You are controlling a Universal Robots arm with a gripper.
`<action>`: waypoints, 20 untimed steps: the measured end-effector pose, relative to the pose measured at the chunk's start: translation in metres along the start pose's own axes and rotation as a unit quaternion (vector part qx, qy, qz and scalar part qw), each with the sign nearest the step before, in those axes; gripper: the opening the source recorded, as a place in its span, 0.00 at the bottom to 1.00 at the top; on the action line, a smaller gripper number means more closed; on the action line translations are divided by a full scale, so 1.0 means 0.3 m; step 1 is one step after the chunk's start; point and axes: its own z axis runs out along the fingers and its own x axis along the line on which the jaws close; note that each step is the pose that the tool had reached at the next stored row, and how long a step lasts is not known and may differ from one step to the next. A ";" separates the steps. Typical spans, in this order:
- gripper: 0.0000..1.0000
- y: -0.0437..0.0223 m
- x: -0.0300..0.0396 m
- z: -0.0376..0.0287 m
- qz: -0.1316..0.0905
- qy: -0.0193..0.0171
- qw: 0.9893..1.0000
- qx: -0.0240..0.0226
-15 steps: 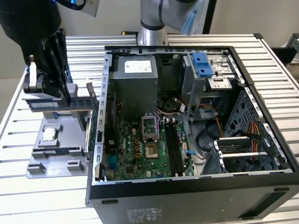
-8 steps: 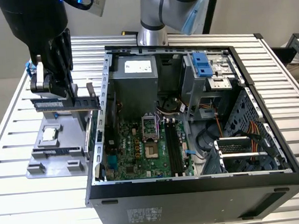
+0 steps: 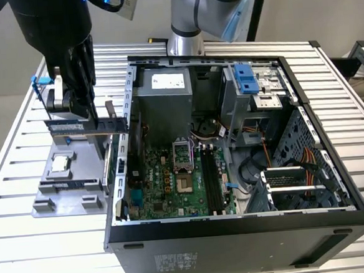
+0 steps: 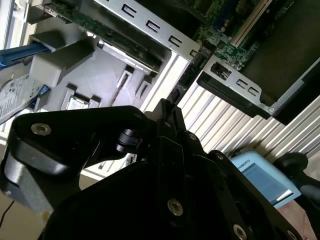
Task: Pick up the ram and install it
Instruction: 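Pick up the ram and move it above insertion slot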
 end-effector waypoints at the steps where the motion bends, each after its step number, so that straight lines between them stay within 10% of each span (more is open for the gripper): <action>1: 0.00 -0.005 0.000 0.000 0.000 0.000 1.000 0.000; 20: 0.00 -0.088 -0.002 -0.001 0.000 0.000 1.000 0.000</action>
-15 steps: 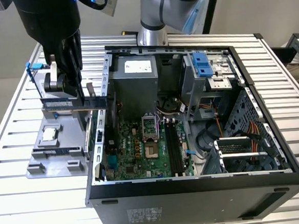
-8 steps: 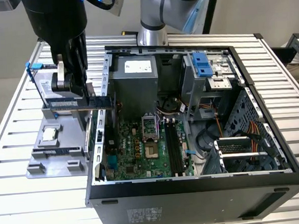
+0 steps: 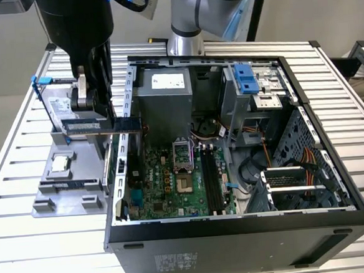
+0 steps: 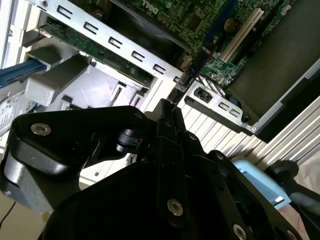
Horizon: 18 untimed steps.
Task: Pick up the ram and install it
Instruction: 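Pick up the ram and move it above insertion slot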
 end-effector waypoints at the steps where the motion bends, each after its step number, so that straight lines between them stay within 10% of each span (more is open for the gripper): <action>1: 0.00 -0.003 0.000 0.000 0.000 0.000 1.000 0.000; 18: 0.00 -0.068 -0.002 -0.001 0.000 0.000 1.000 0.000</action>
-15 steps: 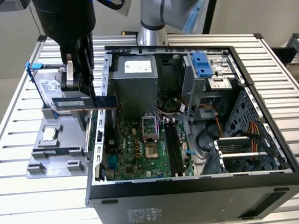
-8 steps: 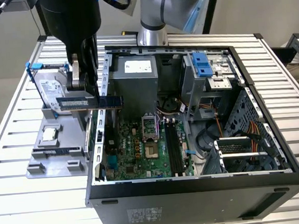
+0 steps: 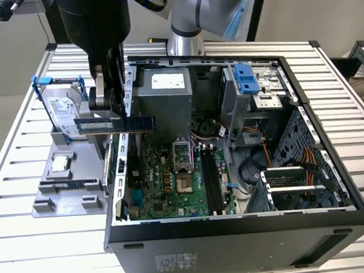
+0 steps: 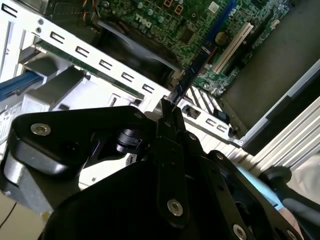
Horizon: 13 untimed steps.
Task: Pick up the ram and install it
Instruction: 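Pick up the ram and move it above insertion slot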
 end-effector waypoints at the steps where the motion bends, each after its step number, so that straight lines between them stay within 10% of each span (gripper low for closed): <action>1: 0.00 -0.003 0.000 0.000 0.000 0.000 1.000 0.000; 13: 0.00 -0.043 -0.001 -0.001 0.000 0.000 1.000 0.000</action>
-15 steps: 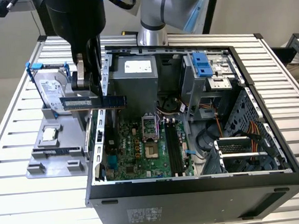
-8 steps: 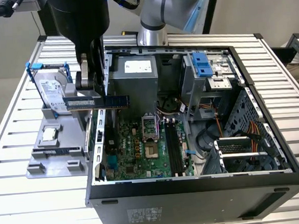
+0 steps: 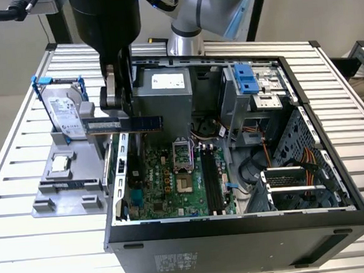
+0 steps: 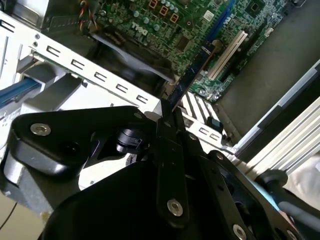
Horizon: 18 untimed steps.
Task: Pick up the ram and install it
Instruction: 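Pick up the ram and move it above insertion slot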
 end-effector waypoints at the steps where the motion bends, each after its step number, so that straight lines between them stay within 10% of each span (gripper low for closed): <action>1: 0.00 -0.004 0.000 0.000 0.000 0.000 1.000 0.000; 18: 0.00 -0.065 -0.002 -0.001 0.000 0.000 1.000 0.000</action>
